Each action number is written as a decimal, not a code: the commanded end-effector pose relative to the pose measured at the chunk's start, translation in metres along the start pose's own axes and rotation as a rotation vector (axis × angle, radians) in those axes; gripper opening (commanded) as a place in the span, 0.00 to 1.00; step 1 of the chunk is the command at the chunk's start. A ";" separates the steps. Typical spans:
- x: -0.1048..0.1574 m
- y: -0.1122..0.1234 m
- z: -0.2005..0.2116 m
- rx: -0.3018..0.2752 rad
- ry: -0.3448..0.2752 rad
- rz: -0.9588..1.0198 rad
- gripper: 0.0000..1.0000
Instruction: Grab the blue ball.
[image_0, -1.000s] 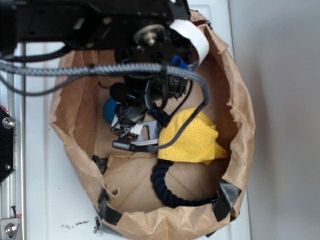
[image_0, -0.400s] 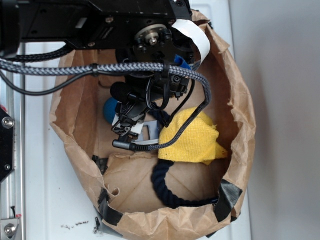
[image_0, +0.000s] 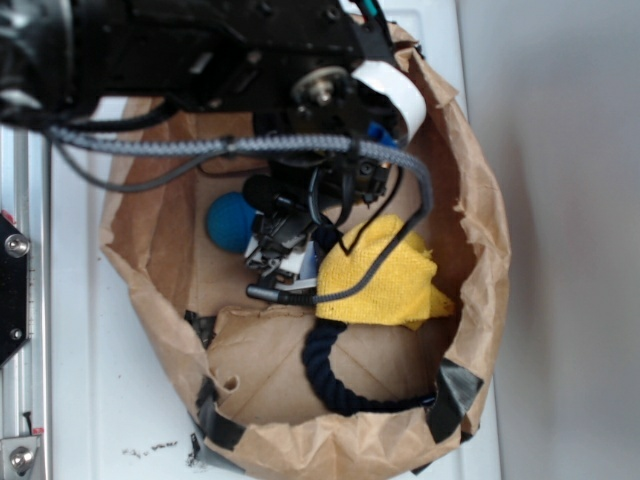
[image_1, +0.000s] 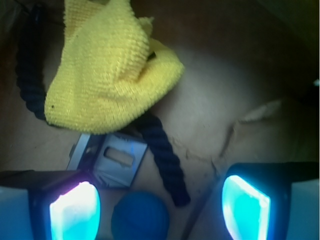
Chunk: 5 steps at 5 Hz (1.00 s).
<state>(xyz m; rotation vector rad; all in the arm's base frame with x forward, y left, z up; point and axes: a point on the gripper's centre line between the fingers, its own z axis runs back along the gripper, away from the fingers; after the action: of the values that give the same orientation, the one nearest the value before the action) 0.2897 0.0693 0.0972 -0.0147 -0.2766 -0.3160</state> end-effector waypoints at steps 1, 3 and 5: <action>-0.015 0.010 0.011 0.075 -0.071 -0.026 1.00; -0.040 0.004 0.023 0.046 -0.016 -0.053 1.00; -0.051 -0.016 0.000 0.134 -0.012 -0.057 1.00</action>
<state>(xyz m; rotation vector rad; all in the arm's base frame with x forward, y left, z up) 0.2298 0.0721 0.0684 0.1008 -0.2673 -0.3390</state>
